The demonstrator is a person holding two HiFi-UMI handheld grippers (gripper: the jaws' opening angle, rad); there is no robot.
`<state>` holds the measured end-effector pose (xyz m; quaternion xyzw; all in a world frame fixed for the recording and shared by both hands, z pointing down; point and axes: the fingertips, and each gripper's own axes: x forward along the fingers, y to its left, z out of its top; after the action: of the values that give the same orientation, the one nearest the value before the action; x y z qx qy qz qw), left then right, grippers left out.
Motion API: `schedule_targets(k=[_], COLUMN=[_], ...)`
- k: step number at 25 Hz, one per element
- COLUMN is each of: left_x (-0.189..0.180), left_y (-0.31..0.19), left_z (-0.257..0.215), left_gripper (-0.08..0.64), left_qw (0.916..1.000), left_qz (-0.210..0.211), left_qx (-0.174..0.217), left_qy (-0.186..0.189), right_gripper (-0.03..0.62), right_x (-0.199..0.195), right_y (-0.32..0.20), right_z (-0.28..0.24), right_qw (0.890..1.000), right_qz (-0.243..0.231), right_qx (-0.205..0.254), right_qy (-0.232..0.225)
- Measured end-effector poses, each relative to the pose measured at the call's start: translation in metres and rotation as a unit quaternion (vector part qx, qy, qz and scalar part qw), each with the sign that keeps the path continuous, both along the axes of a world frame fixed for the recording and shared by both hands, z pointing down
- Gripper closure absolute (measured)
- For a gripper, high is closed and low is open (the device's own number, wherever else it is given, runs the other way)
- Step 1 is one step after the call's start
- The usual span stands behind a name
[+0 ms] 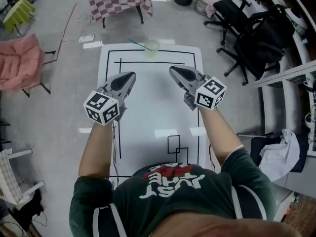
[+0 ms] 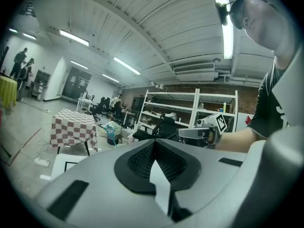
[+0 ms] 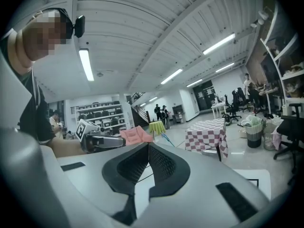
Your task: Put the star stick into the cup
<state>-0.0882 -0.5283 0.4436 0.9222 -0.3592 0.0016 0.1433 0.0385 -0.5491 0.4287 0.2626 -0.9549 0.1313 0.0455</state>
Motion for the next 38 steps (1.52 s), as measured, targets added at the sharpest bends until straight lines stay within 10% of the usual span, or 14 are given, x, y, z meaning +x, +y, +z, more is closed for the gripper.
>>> schedule_targets(k=[25,38], left_x=[-0.121,0.000], left_y=[0.215,0.355], left_z=[-0.097,-0.121], left_gripper=[0.552,0.551], left_qw=[0.9978,0.9981], left_qz=[0.051,0.031], left_qx=[0.015,-0.007], left_qy=[0.039,0.053], right_gripper=[0.558,0.558], right_x=[-0.074,0.047], right_y=[0.222,0.374], right_z=[-0.119,-0.136], right_qw=[0.997,0.998], right_qz=[0.062,0.040], right_qx=[0.036,0.041], right_qy=[-0.001,-0.005])
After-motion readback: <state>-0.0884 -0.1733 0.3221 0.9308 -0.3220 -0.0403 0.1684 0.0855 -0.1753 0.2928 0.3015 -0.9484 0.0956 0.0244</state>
